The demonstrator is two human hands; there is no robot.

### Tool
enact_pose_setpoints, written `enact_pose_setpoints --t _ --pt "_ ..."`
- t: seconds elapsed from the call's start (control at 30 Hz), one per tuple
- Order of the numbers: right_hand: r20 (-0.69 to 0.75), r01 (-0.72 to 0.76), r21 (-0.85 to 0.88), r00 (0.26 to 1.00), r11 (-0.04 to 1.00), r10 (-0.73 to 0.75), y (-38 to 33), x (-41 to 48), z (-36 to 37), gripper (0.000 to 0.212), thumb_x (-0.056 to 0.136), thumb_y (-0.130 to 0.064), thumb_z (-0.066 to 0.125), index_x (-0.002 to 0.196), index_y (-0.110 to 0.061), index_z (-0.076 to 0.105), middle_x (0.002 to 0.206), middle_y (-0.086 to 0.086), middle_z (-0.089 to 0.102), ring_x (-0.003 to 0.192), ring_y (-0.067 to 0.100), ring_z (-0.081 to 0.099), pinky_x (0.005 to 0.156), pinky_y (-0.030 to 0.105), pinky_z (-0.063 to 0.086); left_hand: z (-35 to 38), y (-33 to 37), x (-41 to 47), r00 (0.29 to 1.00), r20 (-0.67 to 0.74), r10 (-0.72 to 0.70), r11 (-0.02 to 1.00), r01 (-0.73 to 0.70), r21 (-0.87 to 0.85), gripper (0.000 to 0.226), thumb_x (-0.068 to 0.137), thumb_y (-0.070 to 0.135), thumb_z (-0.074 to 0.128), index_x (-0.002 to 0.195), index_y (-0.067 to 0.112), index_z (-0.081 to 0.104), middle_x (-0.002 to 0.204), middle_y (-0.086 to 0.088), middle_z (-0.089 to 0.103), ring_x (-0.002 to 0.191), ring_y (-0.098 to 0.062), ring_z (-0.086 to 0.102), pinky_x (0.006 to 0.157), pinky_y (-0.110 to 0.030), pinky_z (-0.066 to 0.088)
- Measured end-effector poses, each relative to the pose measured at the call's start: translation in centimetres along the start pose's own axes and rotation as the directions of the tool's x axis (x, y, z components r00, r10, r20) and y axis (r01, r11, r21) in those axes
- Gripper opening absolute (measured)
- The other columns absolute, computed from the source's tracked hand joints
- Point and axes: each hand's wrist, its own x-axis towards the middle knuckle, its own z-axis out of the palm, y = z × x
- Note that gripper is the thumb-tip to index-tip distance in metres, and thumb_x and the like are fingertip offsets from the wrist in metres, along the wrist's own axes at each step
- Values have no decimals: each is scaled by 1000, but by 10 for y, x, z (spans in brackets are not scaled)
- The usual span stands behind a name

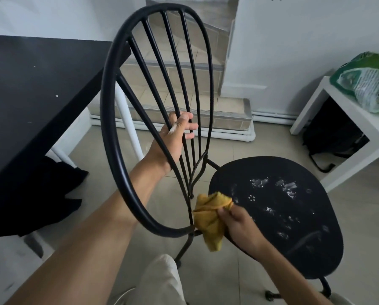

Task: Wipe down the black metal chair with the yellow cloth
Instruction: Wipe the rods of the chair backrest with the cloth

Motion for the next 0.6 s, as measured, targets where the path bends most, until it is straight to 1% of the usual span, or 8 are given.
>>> enact_pose_setpoints --t 0.07,0.13,0.23,0.33,0.43,0.5,0.53,0.6 --pt "-156 -7 36 988 999 13 -17 27 -9 24 102 -22 40 108 -11 60 106 2 68 98 16 67 90 29 52 0 -3 1 1000 -4 0 1000 0 -11 28 103 38 29 109 23 52 121 -12 64 112 -24 61 110 -47 35" --pt "-342 16 18 940 1000 -9 -34 62 -14 23 103 -24 39 102 -13 58 101 0 64 93 11 62 82 26 47 0 -4 3 1000 3 -1 1000 1 -19 29 104 36 29 111 19 51 121 -14 64 112 -23 62 111 -45 35" --pt "-486 0 -6 874 1000 -3 -47 116 -6 18 103 -23 39 98 -14 54 89 -3 58 82 9 57 74 24 42 -1 -8 4 1000 11 8 1000 -8 -14 28 104 33 29 110 15 50 120 -15 64 112 -23 62 110 -43 36" --pt "-446 -47 -42 895 998 24 -44 148 22 16 103 -20 39 97 -12 53 87 0 57 82 14 57 75 28 45 -1 -8 6 1000 7 9 1000 -9 -19 27 104 31 30 109 11 48 119 -16 64 112 -25 62 109 -43 37" --pt "-448 -51 -49 894 997 24 -30 141 44 20 102 -19 40 97 -7 56 80 0 57 71 12 56 62 25 46 0 -9 7 1000 3 -7 999 7 -44 25 102 36 34 100 16 48 116 -16 65 111 -25 62 109 -43 37" --pt "-409 -3 -84 912 996 -32 -12 120 48 18 102 -14 41 96 -8 57 80 -5 59 70 6 57 59 18 47 0 -9 7 1000 -4 -2 998 1 -64 21 104 29 33 100 13 47 117 -20 64 112 -27 62 102 -33 44" --pt "-371 13 -98 928 995 -49 -3 108 48 18 102 -13 42 97 -8 58 84 -3 62 74 6 59 64 15 49 0 -9 7 1000 -4 9 997 -9 -72 20 104 25 33 101 11 46 118 -22 62 112 -28 62 94 -25 48" --pt "-308 18 -171 949 985 -70 18 84 48 20 100 -11 44 96 -5 62 90 3 66 79 9 62 72 18 53 1 -9 8 1000 -2 27 997 -27 -71 19 104 22 33 105 8 45 121 -23 60 110 -27 62 84 -18 50"
